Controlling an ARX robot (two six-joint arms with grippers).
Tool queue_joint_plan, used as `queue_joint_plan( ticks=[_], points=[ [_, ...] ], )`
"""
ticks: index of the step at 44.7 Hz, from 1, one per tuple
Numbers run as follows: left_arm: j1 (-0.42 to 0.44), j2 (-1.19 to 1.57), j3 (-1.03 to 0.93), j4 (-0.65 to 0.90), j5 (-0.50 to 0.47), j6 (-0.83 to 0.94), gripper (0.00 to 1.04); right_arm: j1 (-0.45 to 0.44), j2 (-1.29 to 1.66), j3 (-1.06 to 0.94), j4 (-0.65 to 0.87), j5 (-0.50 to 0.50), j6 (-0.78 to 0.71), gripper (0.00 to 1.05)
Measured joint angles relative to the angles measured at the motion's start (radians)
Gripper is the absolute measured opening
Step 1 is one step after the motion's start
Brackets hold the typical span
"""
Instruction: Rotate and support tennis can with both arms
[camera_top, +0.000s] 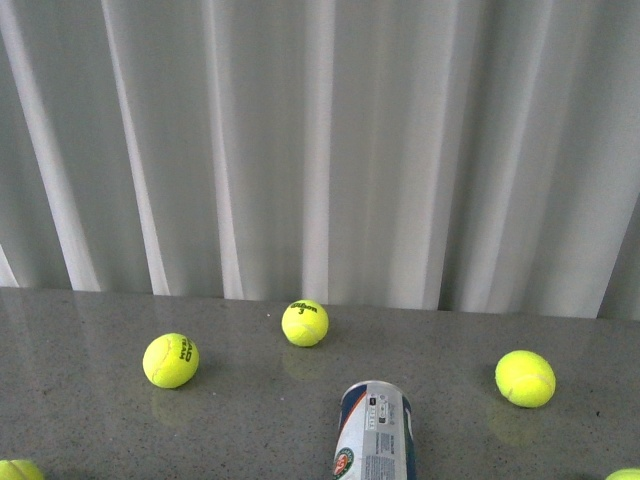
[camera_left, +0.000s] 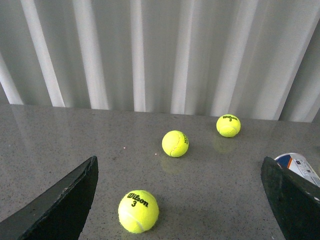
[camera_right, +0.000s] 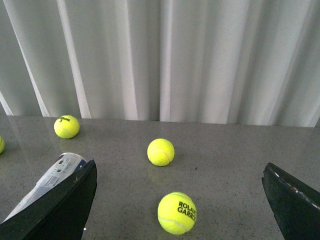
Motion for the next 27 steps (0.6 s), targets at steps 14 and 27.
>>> queue_joint_plan(
  ticks=[14, 27],
  points=[
    [0.000, 0.000, 0.000, 0.000, 0.000, 0.000, 0.98, 0.000, 0.000, 0.000, 0.000, 0.000, 0.000, 0.98],
    [0.000, 0.000, 0.000, 0.000, 0.000, 0.000, 0.98, 0.000, 0.000, 0.000, 0.000, 0.000, 0.000, 0.98]
  ],
)
